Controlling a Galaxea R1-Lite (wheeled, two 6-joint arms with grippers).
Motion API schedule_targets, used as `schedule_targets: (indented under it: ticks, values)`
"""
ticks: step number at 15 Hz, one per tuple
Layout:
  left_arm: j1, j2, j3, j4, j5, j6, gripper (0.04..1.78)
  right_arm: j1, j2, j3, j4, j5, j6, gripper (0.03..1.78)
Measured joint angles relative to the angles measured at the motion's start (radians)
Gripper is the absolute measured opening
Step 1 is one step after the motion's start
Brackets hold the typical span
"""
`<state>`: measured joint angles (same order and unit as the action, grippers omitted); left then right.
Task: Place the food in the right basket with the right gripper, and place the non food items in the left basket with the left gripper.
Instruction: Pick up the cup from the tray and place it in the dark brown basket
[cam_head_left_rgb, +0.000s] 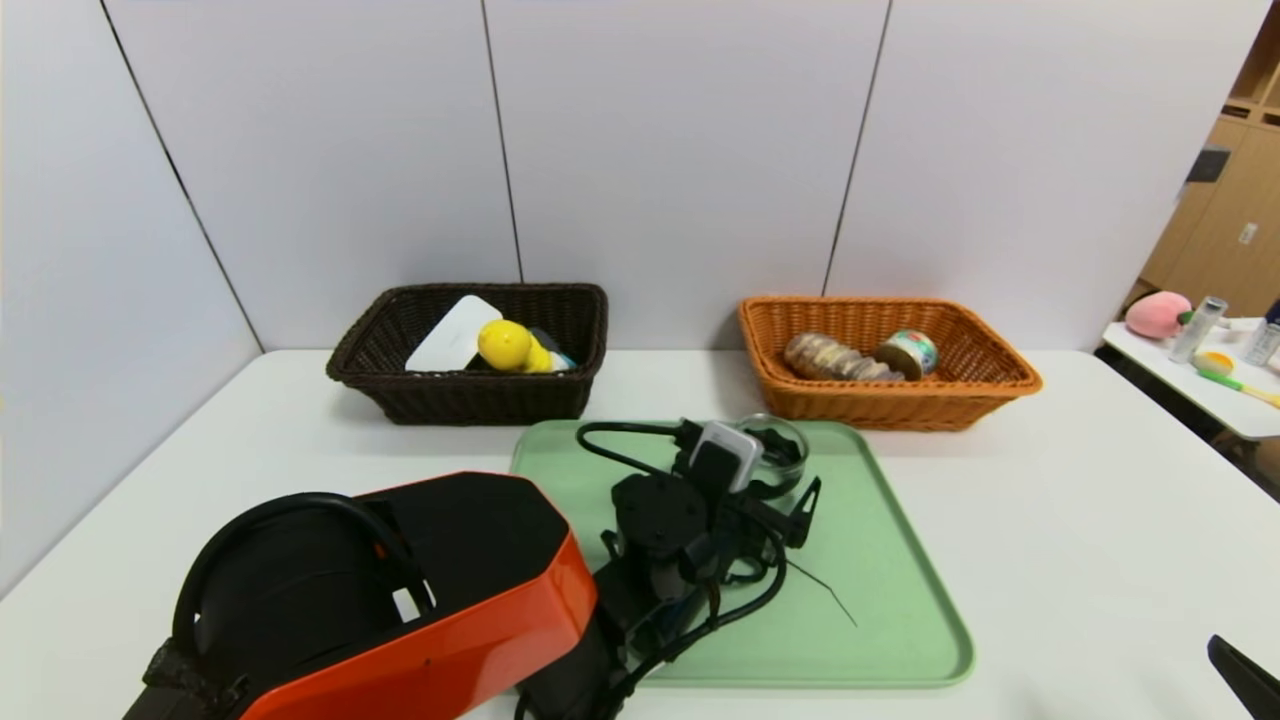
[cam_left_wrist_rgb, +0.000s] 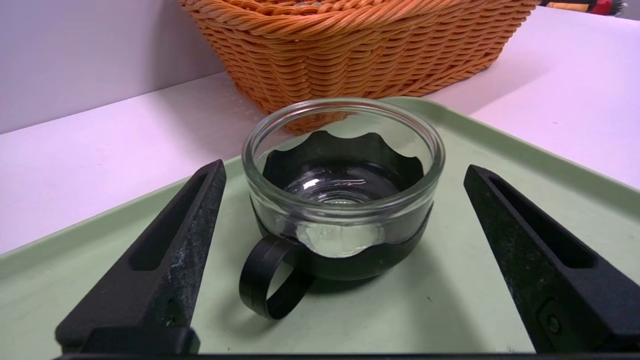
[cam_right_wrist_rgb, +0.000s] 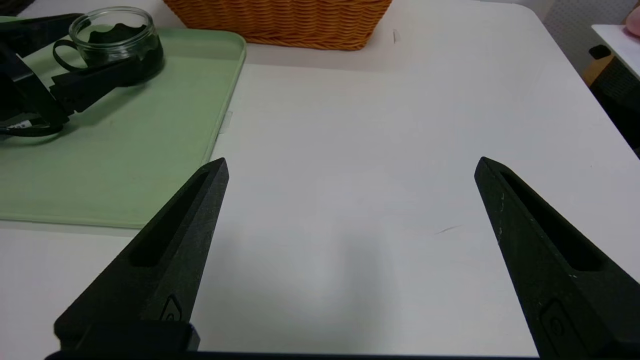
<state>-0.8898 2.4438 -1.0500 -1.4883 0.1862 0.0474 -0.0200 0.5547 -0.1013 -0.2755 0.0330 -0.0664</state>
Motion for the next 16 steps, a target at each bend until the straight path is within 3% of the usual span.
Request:
schedule_targets:
  ticks: [16]
  values:
    - [0.022, 0.049, -0.061, 0.021, -0.032, 0.0, 1.63, 0.0, -0.001, 0.003, 0.001, 0.0, 0.001, 1.7]
